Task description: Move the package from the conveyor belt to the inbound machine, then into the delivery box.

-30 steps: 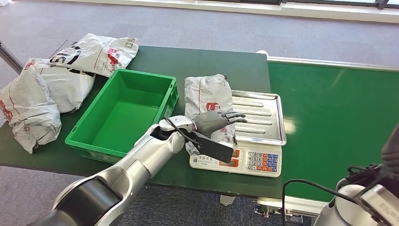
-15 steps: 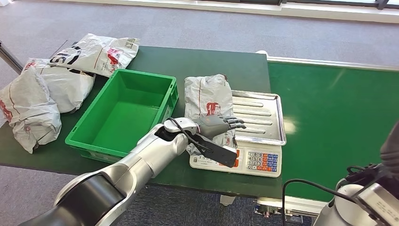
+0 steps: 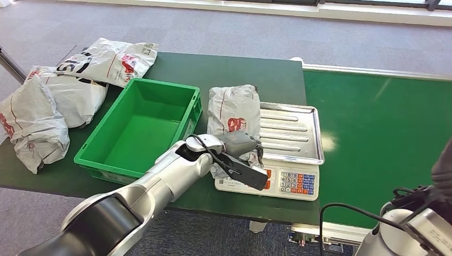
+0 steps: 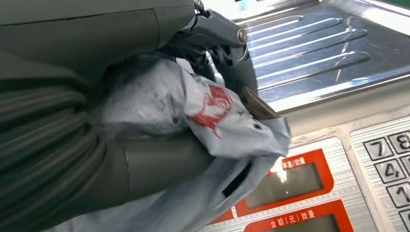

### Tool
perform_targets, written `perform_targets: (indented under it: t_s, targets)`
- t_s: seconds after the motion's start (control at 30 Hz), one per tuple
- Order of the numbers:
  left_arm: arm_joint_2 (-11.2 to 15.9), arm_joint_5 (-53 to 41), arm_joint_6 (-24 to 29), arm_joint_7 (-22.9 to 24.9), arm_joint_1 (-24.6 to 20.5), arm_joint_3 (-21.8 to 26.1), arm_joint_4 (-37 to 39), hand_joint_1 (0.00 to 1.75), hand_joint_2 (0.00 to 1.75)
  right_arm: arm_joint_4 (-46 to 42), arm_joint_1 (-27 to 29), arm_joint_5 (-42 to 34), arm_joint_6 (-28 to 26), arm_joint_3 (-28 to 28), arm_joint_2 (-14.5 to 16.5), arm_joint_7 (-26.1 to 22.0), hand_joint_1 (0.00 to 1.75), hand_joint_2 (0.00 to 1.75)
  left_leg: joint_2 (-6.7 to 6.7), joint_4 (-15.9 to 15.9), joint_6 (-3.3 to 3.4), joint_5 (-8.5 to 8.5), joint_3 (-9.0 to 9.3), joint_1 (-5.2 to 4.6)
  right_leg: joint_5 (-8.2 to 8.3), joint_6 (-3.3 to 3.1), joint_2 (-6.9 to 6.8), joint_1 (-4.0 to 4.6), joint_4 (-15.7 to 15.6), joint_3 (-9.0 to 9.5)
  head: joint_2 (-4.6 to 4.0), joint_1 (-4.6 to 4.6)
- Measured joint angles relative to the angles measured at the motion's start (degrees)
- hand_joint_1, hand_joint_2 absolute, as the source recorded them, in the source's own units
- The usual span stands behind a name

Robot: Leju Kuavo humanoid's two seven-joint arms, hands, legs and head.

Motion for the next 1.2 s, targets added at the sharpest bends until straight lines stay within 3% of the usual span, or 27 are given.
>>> perform_targets:
  t_s: [0.53, 0.63, 0.7, 0.8, 0.83, 0.9, 0.97, 1.2]
  targets:
    - [0.4, 0.4, -0.1, 0.2, -0.4, -0.2, 0.7, 1.75, 1.75, 0.5, 0.0, -0.2, 0.0, 0.0, 0.0, 0.0, 0.0, 1.75, 0.0, 0.0, 0.0, 0.0, 0.0, 0.0, 0.0, 0.0, 0.0, 0.01, 0.0, 0.0, 0.0, 0.01]
    - [0.5, 0.7, 2.8, 0.8, -0.3, -0.2, 0.6, 1.75, 1.75, 0.6, 0.0, -0.1, 0.0, 0.0, 0.0, 0.0, 0.0, 1.75, 0.0, 0.0, 0.0, 0.0, 0.0, 0.0, 0.0, 0.0, 0.0, 0.01, 0.0, -0.01, 0.0, -0.01]
    - [0.7, -0.3, 11.2, 3.9, -0.2, -0.2, -0.3, 1.75, 1.75, 0.4, 0.1, 0.0, 0.0, -0.3, 0.0, 0.0, 0.0, 1.75, 0.0, 0.0, -0.02, 0.02, -0.01, 0.0, 0.0, 0.0, 0.0, 0.01, 0.0, -0.04, 0.0, 0.0]
    - [1.5, -5.4, 28.1, 14.7, -0.3, -0.1, -4.7, 1.75, 1.75, -0.9, 0.7, -0.1, 0.0, -1.6, 0.0, 0.0, 0.0, 1.75, -0.02, 0.0, -0.03, 0.03, -0.04, 0.0, 0.0, 0.0, -0.01, 0.01, 0.0, -0.05, 0.0, 0.01]
    - [2.1, -7.5, 30.5, 18.3, -0.3, 0.0, -7.2, 1.75, 1.75, -1.4, 0.9, -0.2, 0.0, -2.0, -0.1, 0.0, 0.0, 1.75, -0.01, 0.0, -0.03, 0.02, -0.03, 0.0, 0.0, 0.0, 0.01, 0.01, 0.0, -0.05, 0.0, 0.01]
    - [3.8, -11.8, 30.6, 23.5, -0.1, 0.6, -12.9, 1.75, 1.75, -2.4, 1.4, -0.4, 0.0, -2.8, -0.2, 0.0, 0.0, 1.75, 0.02, 0.0, -0.03, 0.01, -0.02, 0.0, 0.0, 0.0, 0.07, 0.01, 0.0, -0.06, 0.0, 0.0]
    - [5.3, -15.2, 29.1, 25.8, 0.6, 1.5, -17.2, 1.75, 1.75, -2.8, 1.6, -0.5, 0.0, -3.3, -0.2, 0.0, 0.0, 1.75, 0.03, 0.0, -0.02, 0.0, -0.01, 0.0, -0.01, -0.01, 0.09, 0.02, 0.0, -0.07, 0.0, -0.01]
    - [8.1, -22.5, 29.1, 27.8, 2.7, 6.1, -22.5, 1.75, 1.75, -2.9, 2.0, -1.2, 0.0, -4.9, -0.2, 0.0, 0.0, 1.75, 0.03, 0.0, -0.05, 0.02, -0.01, 0.01, -0.01, -0.02, 0.08, 0.05, 0.0, -0.07, 0.0, 0.01]
